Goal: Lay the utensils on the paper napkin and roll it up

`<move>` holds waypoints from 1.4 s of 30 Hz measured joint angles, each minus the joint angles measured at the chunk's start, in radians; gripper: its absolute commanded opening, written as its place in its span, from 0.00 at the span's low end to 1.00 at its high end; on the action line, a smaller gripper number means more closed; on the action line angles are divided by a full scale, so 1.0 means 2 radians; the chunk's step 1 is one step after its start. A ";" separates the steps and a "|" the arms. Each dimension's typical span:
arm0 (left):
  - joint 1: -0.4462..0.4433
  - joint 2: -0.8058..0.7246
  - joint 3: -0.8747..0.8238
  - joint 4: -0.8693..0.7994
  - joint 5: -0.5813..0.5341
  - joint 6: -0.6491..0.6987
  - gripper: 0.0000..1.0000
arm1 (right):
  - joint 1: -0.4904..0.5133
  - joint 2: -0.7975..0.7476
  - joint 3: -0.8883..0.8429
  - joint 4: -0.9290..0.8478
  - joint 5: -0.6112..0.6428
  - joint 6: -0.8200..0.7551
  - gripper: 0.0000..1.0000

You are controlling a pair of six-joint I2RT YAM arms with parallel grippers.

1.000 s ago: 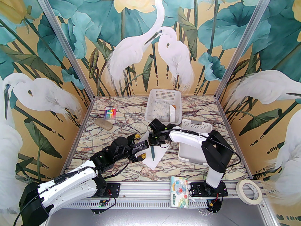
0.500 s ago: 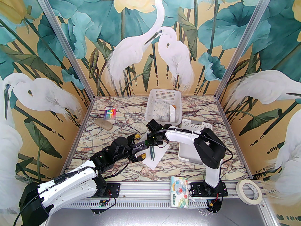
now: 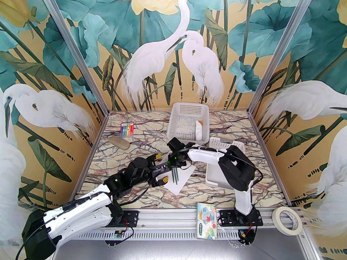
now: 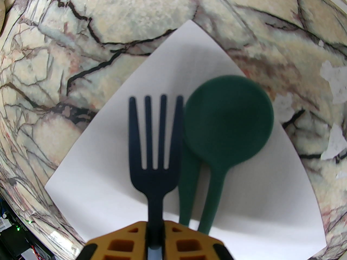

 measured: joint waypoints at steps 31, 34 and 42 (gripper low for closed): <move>0.000 0.000 0.000 0.000 0.002 0.000 0.99 | 0.000 0.014 0.017 -0.026 0.019 -0.006 0.28; 0.000 0.000 0.000 0.000 0.002 0.000 0.99 | 0.000 0.008 0.017 -0.030 0.019 -0.009 0.30; 0.000 -0.003 -0.004 0.001 0.002 -0.001 0.99 | -0.009 -0.065 0.007 -0.045 0.031 -0.023 0.36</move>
